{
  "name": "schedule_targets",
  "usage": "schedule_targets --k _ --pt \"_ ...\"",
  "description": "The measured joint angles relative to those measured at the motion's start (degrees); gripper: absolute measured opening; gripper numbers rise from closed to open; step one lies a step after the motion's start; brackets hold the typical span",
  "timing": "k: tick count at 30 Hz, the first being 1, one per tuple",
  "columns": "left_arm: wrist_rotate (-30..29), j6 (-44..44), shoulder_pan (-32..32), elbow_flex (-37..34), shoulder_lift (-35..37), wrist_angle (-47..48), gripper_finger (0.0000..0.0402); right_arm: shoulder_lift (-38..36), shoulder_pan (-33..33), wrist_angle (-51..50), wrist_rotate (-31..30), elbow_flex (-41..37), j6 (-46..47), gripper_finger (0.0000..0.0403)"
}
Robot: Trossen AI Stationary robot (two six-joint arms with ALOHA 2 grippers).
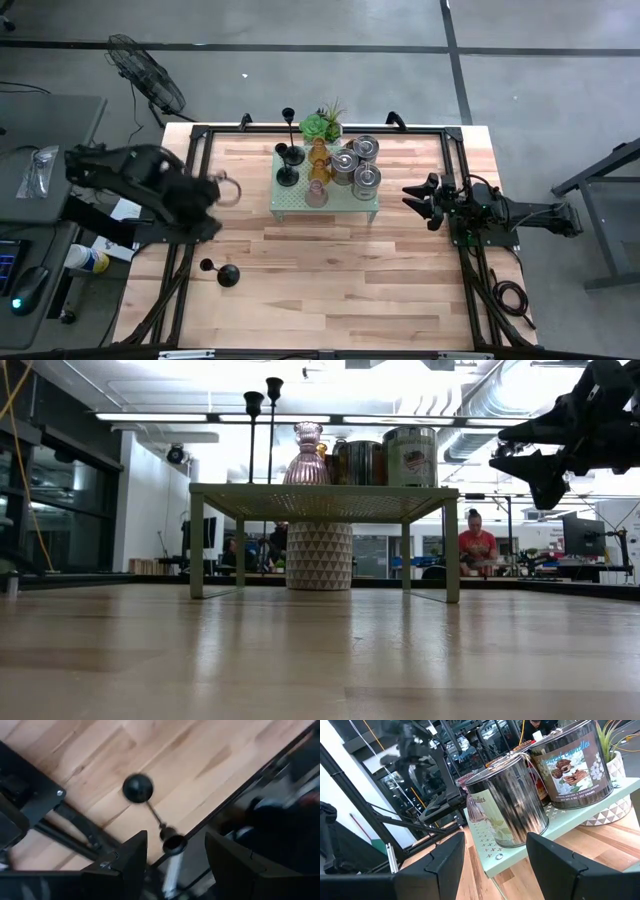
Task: Pick & Place candle stick holders
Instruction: Put the black candle holder on the shelf
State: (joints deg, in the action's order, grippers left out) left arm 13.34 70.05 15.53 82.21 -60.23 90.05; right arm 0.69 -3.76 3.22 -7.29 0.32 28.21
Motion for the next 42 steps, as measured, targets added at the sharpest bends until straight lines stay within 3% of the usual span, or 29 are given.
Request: schedule_targets --k 7,11,20,27,31,42 --pt "-0.9 -0.3 13.0 -0.1 -6.3 -0.1 0.0195 0.0 0.0 0.0 0.0 0.0 0.0 0.0206" --pt "-1.3 4.5 19.4 -0.1 -7.6 -0.1 0.0195 0.0 0.0 0.0 0.0 0.0 0.0 0.0206" --pt "-2.3 12.8 27.3 -0.1 -7.8 -0.7 0.0195 0.0 0.0 0.0 0.0 0.0 0.0 0.0206" --pt "-4.4 2.6 32.5 -0.1 -8.1 -4.4 0.0196 0.0 0.0 0.0 0.0 0.0 0.0 0.0206" --pt "-9.1 1.7 34.9 -0.1 -8.2 -4.5 0.0205 0.0 0.0 0.0 0.0 0.0 0.0 0.0206" --pt "-14.0 -3.9 38.2 -0.1 -8.2 -1.6 0.0212 0.0 0.0 0.0 0.0 0.0 0.0 0.0206"
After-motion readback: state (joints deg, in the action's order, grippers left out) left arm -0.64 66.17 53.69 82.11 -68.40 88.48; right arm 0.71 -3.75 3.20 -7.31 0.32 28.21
